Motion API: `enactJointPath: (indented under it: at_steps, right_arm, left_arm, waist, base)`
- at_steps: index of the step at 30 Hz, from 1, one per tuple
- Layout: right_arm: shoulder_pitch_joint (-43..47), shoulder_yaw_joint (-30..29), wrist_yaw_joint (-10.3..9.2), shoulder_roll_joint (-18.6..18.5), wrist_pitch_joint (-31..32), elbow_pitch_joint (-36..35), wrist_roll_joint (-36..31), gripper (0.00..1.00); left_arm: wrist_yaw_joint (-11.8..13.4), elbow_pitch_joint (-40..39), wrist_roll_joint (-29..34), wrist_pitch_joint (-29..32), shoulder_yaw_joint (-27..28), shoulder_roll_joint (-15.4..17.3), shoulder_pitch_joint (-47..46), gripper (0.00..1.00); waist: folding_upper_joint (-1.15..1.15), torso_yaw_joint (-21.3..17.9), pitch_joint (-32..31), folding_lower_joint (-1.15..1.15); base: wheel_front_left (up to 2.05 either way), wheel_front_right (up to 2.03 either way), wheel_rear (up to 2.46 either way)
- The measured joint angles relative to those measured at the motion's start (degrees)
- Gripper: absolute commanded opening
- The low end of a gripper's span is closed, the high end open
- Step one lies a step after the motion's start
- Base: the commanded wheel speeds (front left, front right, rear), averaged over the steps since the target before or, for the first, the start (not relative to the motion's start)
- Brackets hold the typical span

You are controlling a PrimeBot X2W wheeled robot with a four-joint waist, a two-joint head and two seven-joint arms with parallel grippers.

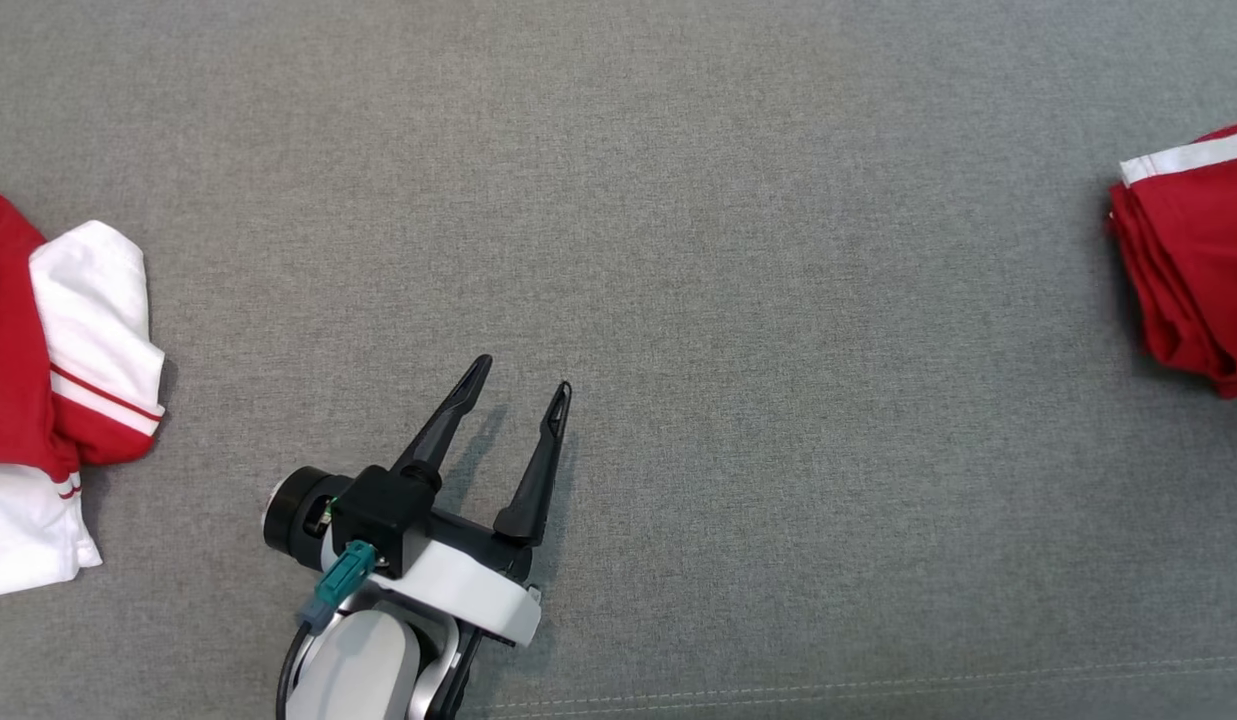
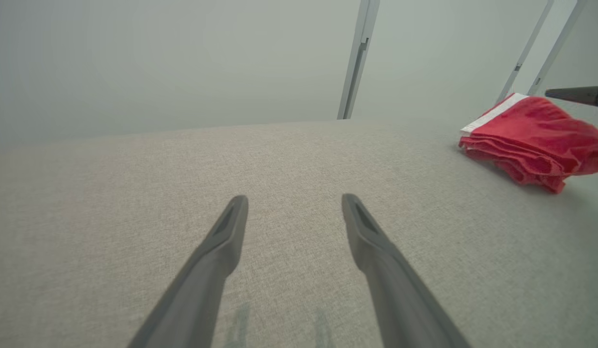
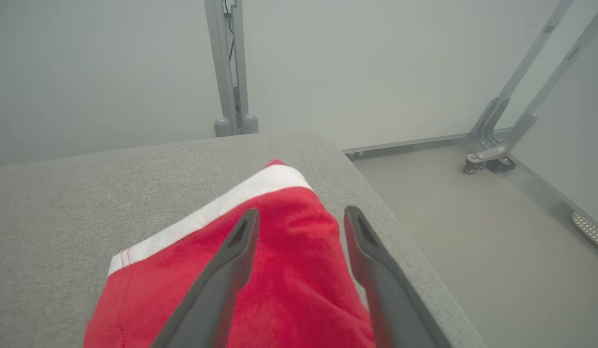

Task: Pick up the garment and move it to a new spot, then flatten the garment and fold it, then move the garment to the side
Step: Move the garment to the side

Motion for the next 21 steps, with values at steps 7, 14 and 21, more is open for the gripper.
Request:
enactJointPath:
  at_steps: [7,14,21]
  right_arm:
    - [0.62,-11.88,0.0,-0.97,-0.05,-1.94,-10.22,1.0]
    - [9.3,-24.86,0.0,4.2,-0.07,-17.22,-22.64,1.0]
    - [19.02,-27.55,0.0,12.81,-0.07,-29.67,-27.33,1.0]
  left_arm:
    - [0.02,0.01,-0.02,0.0,0.05,-0.03,-0.73,1.0]
    - [0.83,0.29,-0.51,0.0,0.58,-0.05,-0.59,1.0]
    - [2.2,1.3,-1.58,0.0,1.92,-0.09,2.71,1.0]
  waist:
    - [0.0,0.28,-1.31,0.0]
    - [0.0,0.35,-4.77,0.0]
    - [0.0,0.38,-9.42,0.0]
  base:
    - [0.0,0.0,0.0]
    - [0.0,0.0,0.0]
    - [0.0,0.0,0.0]
